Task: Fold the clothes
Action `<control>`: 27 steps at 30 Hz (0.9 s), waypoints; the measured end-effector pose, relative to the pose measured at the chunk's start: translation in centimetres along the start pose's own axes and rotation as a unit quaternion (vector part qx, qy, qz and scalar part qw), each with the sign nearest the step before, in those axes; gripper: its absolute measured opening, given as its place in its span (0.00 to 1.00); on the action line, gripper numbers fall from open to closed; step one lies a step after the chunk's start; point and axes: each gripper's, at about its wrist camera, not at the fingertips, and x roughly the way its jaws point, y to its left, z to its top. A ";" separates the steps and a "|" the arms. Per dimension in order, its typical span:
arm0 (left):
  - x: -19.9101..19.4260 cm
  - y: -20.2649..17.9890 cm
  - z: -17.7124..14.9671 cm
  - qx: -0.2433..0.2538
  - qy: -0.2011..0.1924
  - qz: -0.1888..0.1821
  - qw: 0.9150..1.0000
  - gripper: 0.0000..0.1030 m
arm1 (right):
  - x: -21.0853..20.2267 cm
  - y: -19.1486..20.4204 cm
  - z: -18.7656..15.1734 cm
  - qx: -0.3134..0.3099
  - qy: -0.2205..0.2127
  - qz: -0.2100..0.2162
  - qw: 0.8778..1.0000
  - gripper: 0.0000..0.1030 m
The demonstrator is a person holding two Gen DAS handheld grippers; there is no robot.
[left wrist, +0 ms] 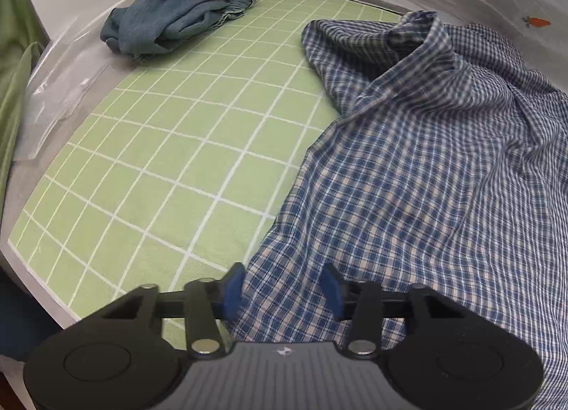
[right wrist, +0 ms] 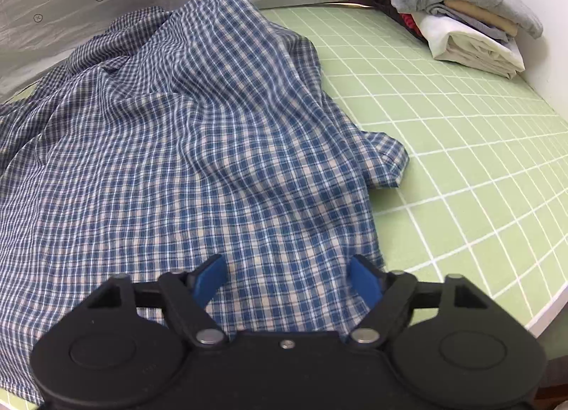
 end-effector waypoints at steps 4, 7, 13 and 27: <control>-0.3 0.4 -0.5 0.007 0.012 -0.018 1.000 0.02 | -0.6 -0.2 0.2 -0.012 0.008 0.007 1.000 0.07; -1.2 1.1 -1.3 0.015 0.026 -0.031 0.999 0.02 | -1.0 -0.4 0.0 -0.007 0.019 0.002 1.000 0.04; -1.8 3.3 -1.4 -0.016 0.057 -0.055 0.997 0.07 | -1.8 0.2 -0.9 0.005 0.036 -0.018 0.999 0.06; -5.3 -5.4 5.3 0.019 -0.047 -0.092 0.994 0.92 | -3.2 -5.4 3.4 0.151 -0.042 -0.033 0.987 0.76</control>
